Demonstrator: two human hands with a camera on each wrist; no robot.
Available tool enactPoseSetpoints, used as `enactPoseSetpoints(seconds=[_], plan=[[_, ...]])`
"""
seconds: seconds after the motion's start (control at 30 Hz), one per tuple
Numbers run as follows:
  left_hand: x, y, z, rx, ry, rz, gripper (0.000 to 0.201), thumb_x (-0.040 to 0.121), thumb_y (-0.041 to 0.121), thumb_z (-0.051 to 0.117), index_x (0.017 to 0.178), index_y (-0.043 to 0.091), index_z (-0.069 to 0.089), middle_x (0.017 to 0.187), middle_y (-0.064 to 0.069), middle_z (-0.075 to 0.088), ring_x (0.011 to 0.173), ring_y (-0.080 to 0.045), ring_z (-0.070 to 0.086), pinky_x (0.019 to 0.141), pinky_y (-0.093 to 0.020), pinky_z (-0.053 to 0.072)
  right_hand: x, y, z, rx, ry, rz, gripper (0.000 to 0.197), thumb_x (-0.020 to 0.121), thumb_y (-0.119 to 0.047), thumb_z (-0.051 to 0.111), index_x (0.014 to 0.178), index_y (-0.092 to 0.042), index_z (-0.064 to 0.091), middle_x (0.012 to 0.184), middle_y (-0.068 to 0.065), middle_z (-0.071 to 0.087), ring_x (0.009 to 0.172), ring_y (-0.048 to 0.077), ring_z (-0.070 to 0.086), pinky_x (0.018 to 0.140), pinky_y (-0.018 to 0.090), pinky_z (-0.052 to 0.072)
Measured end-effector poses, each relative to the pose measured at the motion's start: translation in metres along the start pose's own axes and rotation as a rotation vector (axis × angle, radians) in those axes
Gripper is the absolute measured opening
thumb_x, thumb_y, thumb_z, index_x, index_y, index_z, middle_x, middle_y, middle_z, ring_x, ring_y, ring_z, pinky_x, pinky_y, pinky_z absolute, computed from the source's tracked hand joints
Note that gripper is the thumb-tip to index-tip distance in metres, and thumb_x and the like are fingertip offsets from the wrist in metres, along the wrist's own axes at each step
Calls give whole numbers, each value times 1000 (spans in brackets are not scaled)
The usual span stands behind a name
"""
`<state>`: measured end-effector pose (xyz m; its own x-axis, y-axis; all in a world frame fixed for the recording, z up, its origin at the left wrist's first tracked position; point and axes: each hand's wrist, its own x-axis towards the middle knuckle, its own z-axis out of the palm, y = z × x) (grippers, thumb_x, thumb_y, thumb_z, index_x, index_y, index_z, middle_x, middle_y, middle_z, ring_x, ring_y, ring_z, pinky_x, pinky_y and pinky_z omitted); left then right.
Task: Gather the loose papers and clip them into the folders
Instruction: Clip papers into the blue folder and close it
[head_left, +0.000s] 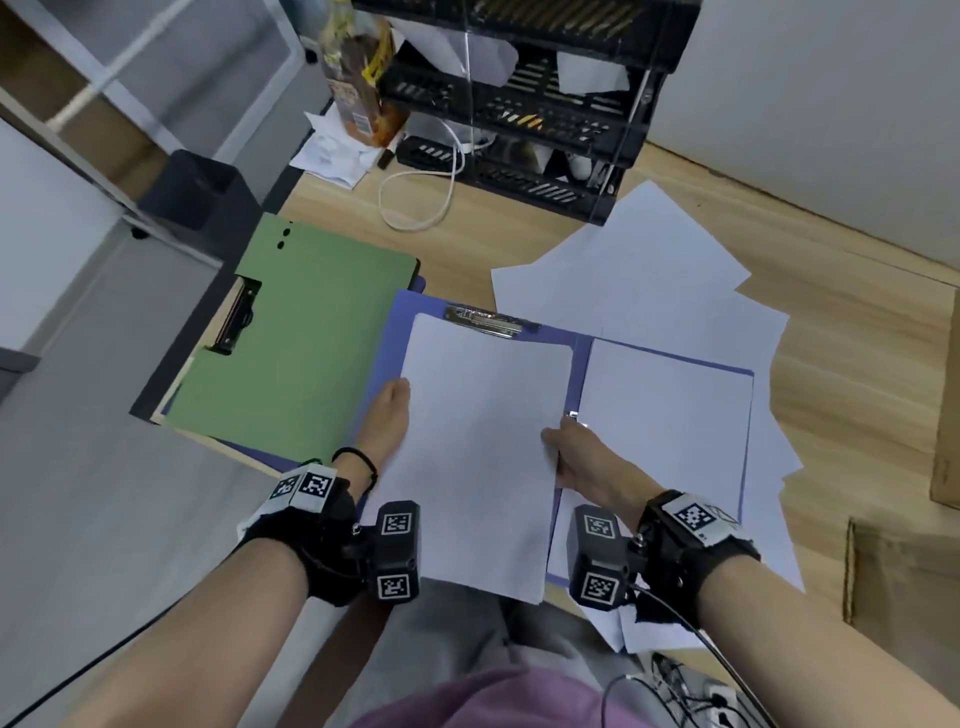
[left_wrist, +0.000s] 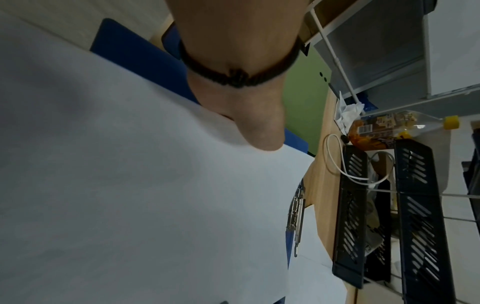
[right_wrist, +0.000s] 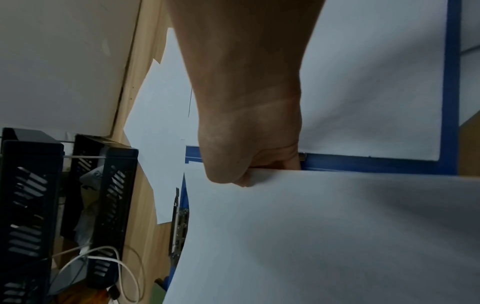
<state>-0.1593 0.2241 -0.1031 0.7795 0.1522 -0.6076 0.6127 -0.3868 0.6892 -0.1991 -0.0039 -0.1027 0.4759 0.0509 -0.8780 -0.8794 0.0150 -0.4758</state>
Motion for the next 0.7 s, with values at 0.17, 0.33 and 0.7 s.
enactPoseSetpoints(seconds=[0.17,0.33,0.7], plan=[[20,-10,-11,-4,30,74,32,101,17,36,69,18,35,68,1,32,70,-16,28,60,-29,26,9,-3,6,-80,84,38,14,93,-3,34,103,-7,42,73,7,42,55,17,40,42,21,30],[28,-15,-19,106,-66,72,24,100,19,38,79,13,47,75,-3,42,75,-16,35,67,-29,29,8,2,2,-60,56,34,20,96,-3,34,94,-14,50,84,8,55,70,22,54,60,28,50],[53,-14,-29,44,-71,18,18,97,17,45,85,12,57,71,-4,49,77,-18,44,71,-33,42,16,-12,10,-29,70,19,25,98,-3,34,101,-12,57,85,10,64,73,25,61,73,40,55]])
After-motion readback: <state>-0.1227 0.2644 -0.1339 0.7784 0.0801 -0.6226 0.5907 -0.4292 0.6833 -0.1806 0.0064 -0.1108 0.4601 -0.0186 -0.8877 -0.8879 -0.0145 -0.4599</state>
